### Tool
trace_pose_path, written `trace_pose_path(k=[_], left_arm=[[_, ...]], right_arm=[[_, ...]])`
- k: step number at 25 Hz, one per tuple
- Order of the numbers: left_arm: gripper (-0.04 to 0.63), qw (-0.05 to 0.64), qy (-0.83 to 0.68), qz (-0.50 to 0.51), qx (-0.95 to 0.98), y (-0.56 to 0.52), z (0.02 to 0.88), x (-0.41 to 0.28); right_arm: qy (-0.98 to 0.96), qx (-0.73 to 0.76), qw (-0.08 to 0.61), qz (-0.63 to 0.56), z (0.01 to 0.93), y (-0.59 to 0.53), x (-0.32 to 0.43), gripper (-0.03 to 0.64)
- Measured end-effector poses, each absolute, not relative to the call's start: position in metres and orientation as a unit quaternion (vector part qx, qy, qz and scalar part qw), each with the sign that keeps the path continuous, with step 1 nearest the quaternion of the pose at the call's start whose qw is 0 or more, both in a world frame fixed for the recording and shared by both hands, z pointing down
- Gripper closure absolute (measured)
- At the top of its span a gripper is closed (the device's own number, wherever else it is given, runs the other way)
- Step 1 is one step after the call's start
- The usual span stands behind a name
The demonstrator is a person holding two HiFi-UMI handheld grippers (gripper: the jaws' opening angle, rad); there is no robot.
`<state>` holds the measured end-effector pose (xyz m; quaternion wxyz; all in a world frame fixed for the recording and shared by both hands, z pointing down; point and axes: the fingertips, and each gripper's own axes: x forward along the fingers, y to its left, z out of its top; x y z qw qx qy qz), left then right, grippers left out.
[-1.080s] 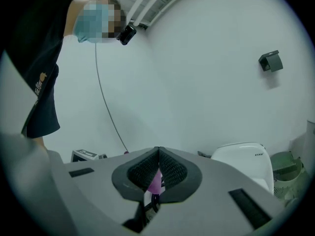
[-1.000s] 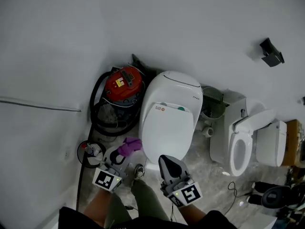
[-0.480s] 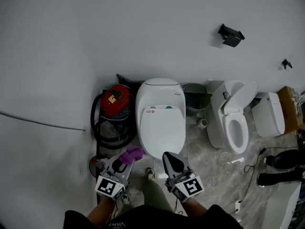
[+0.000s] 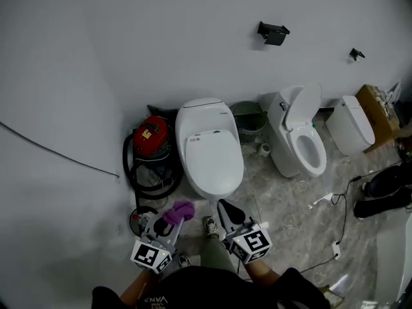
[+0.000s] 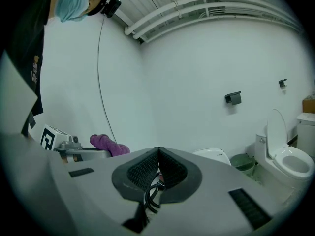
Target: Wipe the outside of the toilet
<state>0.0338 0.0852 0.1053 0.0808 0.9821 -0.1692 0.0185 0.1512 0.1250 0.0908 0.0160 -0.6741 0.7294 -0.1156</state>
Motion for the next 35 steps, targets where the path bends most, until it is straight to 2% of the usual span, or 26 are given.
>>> trace_pose_path(k=[10,17,35], left_arm=[[0.515,0.072,-0.163,0.023,0.984,0.132,0.096,-0.021],[0.515,0.072,-0.136,0.007,0.988,0.147,0.092,-0.026],[0.515,0.076,-0.113,0.001,0.991,0.164,0.093,-0.058]], right_arm=[[0.71,-0.692,0.014,-0.129,0.098,0.197,0.104,0.618],[0.698,-0.704,-0.012,-0.131,0.108,0.219,0.082,0.618],[0.653,-0.747,-0.028,-0.121,0.102,0.247,0.065,0.62]])
